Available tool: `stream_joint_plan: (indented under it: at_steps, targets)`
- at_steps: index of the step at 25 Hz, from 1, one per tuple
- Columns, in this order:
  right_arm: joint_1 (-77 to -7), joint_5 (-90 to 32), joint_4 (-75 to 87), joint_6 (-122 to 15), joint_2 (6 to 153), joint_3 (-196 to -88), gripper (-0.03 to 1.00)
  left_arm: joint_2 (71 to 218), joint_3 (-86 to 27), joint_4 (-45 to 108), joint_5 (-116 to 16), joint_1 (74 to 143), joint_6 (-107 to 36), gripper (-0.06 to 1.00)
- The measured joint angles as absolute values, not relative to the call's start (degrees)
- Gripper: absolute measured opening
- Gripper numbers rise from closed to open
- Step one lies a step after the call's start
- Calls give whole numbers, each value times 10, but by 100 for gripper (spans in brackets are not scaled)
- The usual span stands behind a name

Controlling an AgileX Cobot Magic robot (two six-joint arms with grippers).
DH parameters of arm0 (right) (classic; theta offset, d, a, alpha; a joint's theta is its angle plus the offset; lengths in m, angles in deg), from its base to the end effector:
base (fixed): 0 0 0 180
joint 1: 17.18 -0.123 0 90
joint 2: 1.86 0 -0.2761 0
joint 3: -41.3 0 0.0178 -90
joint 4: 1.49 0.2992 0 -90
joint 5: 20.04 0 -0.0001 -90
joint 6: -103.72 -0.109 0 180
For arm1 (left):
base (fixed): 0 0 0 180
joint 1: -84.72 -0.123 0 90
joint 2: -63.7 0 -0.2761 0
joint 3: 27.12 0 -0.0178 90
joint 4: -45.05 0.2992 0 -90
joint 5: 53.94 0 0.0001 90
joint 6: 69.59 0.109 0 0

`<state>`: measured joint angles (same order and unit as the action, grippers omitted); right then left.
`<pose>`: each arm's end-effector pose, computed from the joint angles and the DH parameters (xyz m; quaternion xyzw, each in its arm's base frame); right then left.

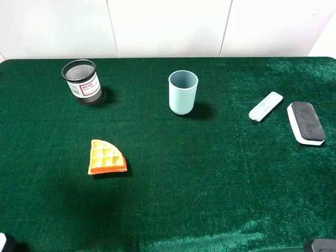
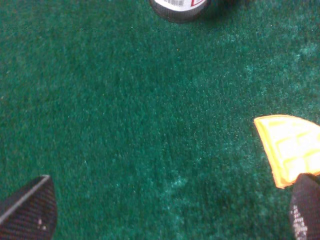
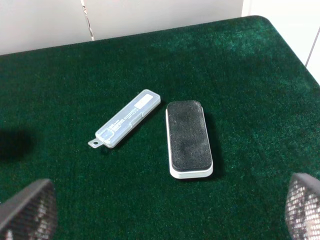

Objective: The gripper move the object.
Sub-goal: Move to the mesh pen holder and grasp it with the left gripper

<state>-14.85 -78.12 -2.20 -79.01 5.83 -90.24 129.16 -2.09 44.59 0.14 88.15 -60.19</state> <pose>0.0642 -0.0038 0.2966 0.0372 0.8389 -0.0043 0.5430 0.2473 -0.0155 0.3005 0.1052 0.9467 0.0120 0.3041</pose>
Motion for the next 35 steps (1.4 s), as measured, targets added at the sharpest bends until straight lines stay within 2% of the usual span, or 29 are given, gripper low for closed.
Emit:
stream_joint_plan:
  at_steps: [12, 23, 35]
  targets:
    - [-149, -781, -22, -790, 58, -902, 70, 1491, -125, 408, -40, 881, -530, 93]
    - [-149, -781, -22, -790, 58, -902, 70, 1652, -217, 408, -90, 935, -483, 93]
    - [-149, -781, -22, -790, 58, -902, 70, 1756, -230, 407, -150, 970, -453, 92]
